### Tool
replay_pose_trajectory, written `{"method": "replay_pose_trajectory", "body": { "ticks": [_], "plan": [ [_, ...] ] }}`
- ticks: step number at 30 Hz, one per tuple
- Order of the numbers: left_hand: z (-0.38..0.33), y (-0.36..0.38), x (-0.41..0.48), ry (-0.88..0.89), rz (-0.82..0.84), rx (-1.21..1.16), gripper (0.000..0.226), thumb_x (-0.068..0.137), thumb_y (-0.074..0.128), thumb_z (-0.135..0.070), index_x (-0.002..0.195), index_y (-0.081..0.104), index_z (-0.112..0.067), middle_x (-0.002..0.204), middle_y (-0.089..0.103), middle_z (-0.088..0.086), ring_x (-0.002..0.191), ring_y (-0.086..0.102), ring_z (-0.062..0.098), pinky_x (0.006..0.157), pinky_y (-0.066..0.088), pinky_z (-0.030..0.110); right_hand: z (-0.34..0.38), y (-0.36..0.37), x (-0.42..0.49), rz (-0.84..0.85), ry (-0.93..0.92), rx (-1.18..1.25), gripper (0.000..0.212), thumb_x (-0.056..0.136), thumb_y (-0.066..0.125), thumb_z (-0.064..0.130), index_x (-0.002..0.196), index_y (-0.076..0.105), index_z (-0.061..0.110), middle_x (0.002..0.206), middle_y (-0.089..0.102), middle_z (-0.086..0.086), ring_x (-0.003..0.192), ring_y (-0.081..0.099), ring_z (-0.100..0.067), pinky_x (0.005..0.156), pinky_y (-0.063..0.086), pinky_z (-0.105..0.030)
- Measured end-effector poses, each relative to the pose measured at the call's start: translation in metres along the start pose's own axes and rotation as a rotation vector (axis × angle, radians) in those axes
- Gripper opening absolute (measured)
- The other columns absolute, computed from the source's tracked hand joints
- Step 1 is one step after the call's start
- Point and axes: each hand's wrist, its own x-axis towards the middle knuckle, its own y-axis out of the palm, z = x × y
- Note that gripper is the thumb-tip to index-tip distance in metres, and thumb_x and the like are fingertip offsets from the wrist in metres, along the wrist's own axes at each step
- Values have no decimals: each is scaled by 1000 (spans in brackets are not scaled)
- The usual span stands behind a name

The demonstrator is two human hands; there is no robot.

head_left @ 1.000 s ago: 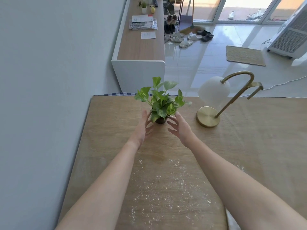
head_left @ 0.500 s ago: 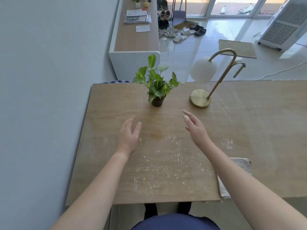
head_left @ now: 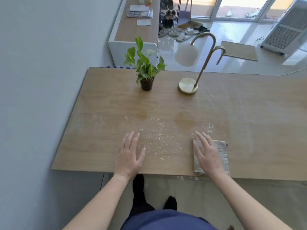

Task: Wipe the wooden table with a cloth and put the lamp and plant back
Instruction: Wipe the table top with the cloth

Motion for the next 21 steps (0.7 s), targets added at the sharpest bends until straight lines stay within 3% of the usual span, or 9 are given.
{"method": "replay_pose_trajectory", "body": {
  "ticks": [3, 11, 15, 21],
  "plan": [
    [4, 15, -10, -11, -3, 47, 71, 107, 36, -61, 168, 31, -24, 177, 24, -2, 166, 12, 20, 133, 22, 49, -27, 0, -14, 29, 0, -166, 58, 110, 49, 46, 165, 32, 40, 173, 28, 2, 163, 15, -21, 128, 25, -47],
    [29, 22, -12, -86, 21, 138, 74, 106, 30, -66, 167, 33, -24, 174, 31, -1, 164, 18, 22, 132, 22, 50, -49, 14, -22, 83, -33, -443, 62, 106, 19, 70, 165, 9, 56, 179, 3, 7, 164, -10, -17, 132, -7, -41],
    [32, 23, -7, -75, -32, 105, 75, 105, 34, -64, 165, 38, -20, 171, 38, 2, 162, 25, 24, 132, 23, 49, -51, 19, -20, 74, -27, -509, 66, 101, 8, 76, 163, -4, 58, 177, -10, 10, 163, -18, -15, 131, -14, -41],
    [32, 24, -7, -97, -67, 65, 74, 104, 38, -61, 165, 38, -18, 170, 38, 4, 161, 28, 25, 131, 26, 49, -59, 13, -21, 75, -16, -503, 59, 104, 8, 72, 161, -6, 63, 176, -10, 16, 163, -15, -11, 131, -12, -42]
  ]
}}
